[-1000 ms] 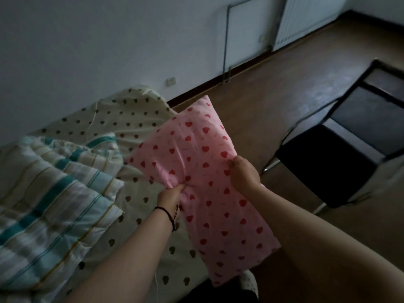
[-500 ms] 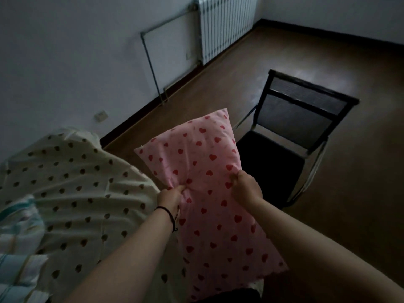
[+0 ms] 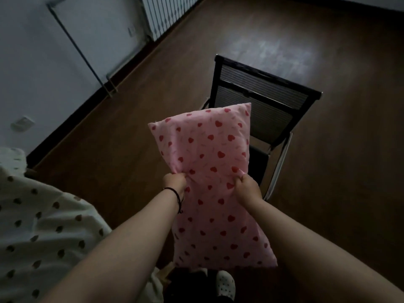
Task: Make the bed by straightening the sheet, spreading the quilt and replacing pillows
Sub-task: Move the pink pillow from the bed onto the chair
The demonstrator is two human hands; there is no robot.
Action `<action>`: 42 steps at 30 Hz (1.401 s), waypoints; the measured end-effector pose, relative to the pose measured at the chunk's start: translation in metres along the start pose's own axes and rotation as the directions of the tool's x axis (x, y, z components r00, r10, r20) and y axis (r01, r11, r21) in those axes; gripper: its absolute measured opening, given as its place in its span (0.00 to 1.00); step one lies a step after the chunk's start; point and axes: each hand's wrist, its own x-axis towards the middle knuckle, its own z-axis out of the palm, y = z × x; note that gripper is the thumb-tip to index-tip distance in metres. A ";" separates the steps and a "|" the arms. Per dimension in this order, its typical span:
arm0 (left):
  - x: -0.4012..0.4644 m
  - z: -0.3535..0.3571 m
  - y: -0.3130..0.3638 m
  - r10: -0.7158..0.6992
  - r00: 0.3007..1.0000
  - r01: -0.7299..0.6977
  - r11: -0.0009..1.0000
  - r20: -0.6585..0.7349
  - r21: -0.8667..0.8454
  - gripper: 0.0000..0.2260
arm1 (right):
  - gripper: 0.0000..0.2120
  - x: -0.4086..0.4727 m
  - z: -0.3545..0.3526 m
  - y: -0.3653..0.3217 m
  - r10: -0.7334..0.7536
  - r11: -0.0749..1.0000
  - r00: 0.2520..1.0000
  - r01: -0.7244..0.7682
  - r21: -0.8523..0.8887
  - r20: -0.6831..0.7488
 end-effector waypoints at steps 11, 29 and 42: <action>0.134 0.138 0.016 0.053 0.994 -0.090 0.900 0.097 0.427 0.09 | 0.19 0.133 -0.004 0.053 0.280 0.915 0.959 -0.251 0.316 -0.050; 0.213 0.211 0.003 -0.054 0.964 -0.095 0.843 0.260 0.529 0.12 | 0.13 0.234 0.020 0.086 0.504 0.848 0.862 -0.480 0.224 -0.063; 0.098 0.139 0.097 0.393 0.797 -0.600 0.426 0.458 0.677 0.22 | 0.25 0.155 -0.042 -0.079 0.046 0.991 0.999 -0.043 0.128 -0.017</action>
